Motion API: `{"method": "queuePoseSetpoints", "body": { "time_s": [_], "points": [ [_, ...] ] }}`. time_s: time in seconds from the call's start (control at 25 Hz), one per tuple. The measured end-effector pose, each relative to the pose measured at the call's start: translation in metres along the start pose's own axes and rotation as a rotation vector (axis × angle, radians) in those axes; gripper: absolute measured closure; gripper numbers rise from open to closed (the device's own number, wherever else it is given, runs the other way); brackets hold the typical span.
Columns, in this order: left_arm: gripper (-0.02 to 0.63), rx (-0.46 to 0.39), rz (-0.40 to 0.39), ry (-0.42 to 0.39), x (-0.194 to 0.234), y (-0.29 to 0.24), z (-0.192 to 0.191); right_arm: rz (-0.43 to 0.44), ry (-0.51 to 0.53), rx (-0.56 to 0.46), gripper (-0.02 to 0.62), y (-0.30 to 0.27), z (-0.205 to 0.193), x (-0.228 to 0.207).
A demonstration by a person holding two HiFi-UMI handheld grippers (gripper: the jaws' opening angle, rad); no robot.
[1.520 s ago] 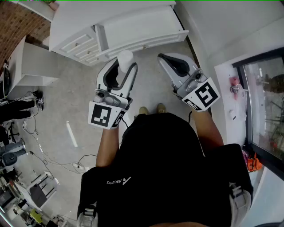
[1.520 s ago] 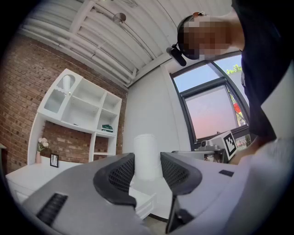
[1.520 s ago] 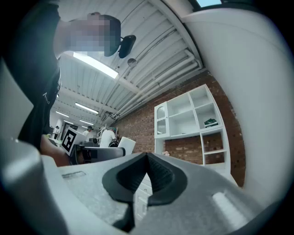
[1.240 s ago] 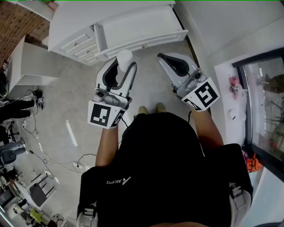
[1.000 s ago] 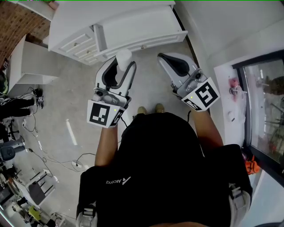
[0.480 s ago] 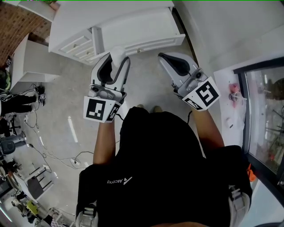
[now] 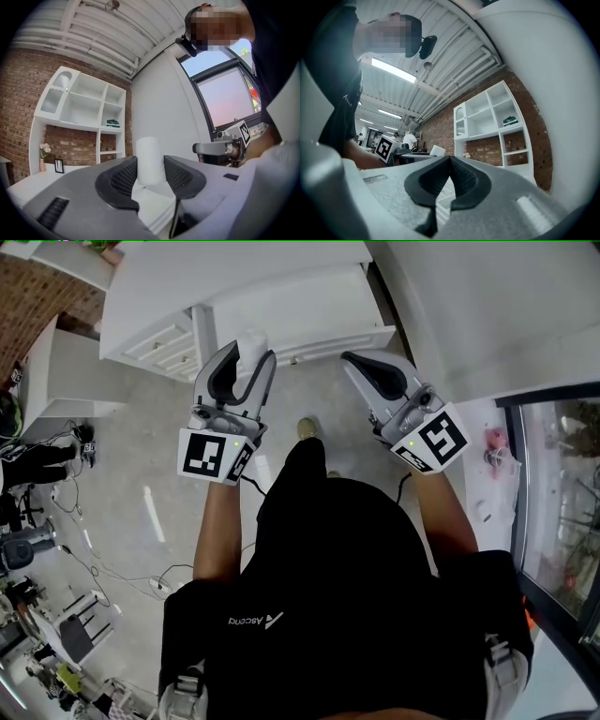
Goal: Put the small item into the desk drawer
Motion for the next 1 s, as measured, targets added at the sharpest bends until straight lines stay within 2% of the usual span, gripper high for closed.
{"method": "queuePoseSetpoints", "body": {
  "time_s": [0.36, 0.6, 0.76, 0.88, 1.0],
  "points": [
    [0.434, 0.061, -0.018, 0.016, 0.067, -0.075, -0.036, -0.034, -0.004, 0.064, 0.595, -0.06, -0.02, -0.072],
    [0.434, 0.11, -0.064, 0.005, 0.119, -0.128, -0.069, -0.077, -0.01, 0.111, 0.595, -0.106, -0.039, -0.121],
    [0.436, 0.144, -0.1, 0.006, 0.138, -0.158, -0.084, -0.116, -0.013, 0.135, 0.595, -0.124, -0.047, -0.147],
    [0.434, 0.191, -0.13, -0.007, 0.146, -0.178, -0.102, -0.129, -0.016, 0.15, 0.595, -0.131, -0.052, -0.162],
    [0.434, 0.271, -0.161, -0.008, 0.149, -0.194, -0.118, -0.133, -0.022, 0.164, 0.595, -0.137, -0.057, -0.174]
  ]
}}
Point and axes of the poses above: the fingertips, and each gripper's own axes: y backward along the fingers, x to its left, z out of its top, the point moved 9 cm from there along y, backward along the fingers, and after that the axes turned 10 degrees about z, right-handed, at the moved point
